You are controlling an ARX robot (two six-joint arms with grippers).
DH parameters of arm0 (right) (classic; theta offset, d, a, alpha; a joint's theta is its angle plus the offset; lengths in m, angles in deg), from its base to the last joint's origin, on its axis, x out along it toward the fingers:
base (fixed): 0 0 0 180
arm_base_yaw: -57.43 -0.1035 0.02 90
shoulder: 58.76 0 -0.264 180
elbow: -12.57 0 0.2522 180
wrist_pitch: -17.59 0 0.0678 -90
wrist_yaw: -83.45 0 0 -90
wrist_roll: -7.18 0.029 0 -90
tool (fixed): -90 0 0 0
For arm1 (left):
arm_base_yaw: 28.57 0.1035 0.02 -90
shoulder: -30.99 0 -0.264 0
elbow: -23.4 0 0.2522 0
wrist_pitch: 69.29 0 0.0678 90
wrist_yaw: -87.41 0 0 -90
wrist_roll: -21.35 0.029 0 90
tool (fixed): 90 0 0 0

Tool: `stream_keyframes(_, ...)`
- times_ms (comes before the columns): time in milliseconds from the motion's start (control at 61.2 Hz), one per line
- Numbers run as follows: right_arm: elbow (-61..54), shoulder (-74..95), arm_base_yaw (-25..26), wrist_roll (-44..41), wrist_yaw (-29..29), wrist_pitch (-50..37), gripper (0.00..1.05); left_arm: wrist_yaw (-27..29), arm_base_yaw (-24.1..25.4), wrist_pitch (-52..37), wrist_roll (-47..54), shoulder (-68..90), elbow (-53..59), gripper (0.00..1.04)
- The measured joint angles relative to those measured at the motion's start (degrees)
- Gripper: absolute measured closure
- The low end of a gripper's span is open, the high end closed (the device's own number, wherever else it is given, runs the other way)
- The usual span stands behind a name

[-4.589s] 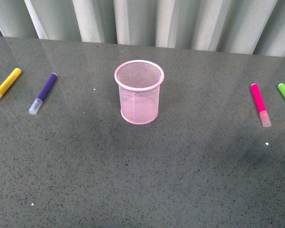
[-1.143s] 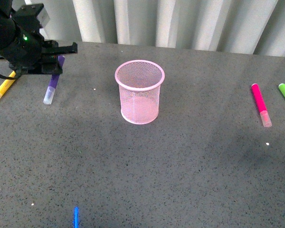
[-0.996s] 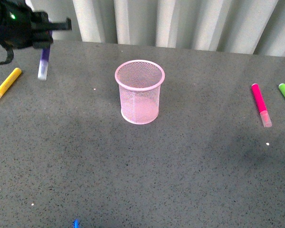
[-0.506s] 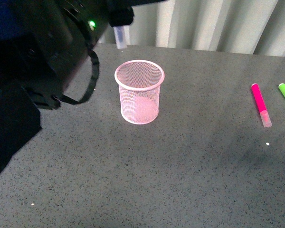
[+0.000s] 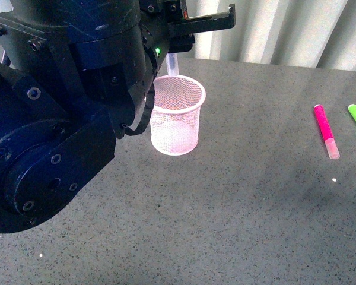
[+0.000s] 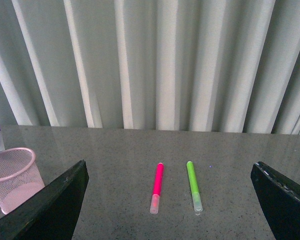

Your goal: Insert purple and pink pens into pink cup

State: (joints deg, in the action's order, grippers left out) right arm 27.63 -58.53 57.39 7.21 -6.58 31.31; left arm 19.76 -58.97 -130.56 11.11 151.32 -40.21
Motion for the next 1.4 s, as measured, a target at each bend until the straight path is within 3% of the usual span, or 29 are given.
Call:
stream_keyframes(604,0.0,0.0,0.0,0.0,0.0,0.0,0.07,0.07,-0.28,1.81,-2.23,5.01,-1.09,0.93)
stream_keyframes(914,0.0,0.0,0.0,0.0,0.0,0.0,0.07,-2.29,1.55,13.42,-8.31,1.88,-0.46,0.41)
stream_keyframes(996,0.0,0.0,0.0,0.0,0.0,0.0,0.07,-3.23,2.73,19.65,-8.85,-1.38,0.39,0.27)
stream_keyframes(1078,0.0,0.0,0.0,-0.02,0.0,0.0,0.07,-6.4,4.52,31.65,-6.12,-8.57,2.73,0.06)
stream_keyframes(1192,0.0,0.0,0.0,0.0,0.0,0.0,0.07,-11.98,6.43,52.15,-0.48,-19.12,5.27,0.07)
stream_keyframes(1404,0.0,0.0,0.0,0.0,-0.02,0.0,0.07,-12.17,6.64,56.43,2.6,-21.99,5.88,0.07)
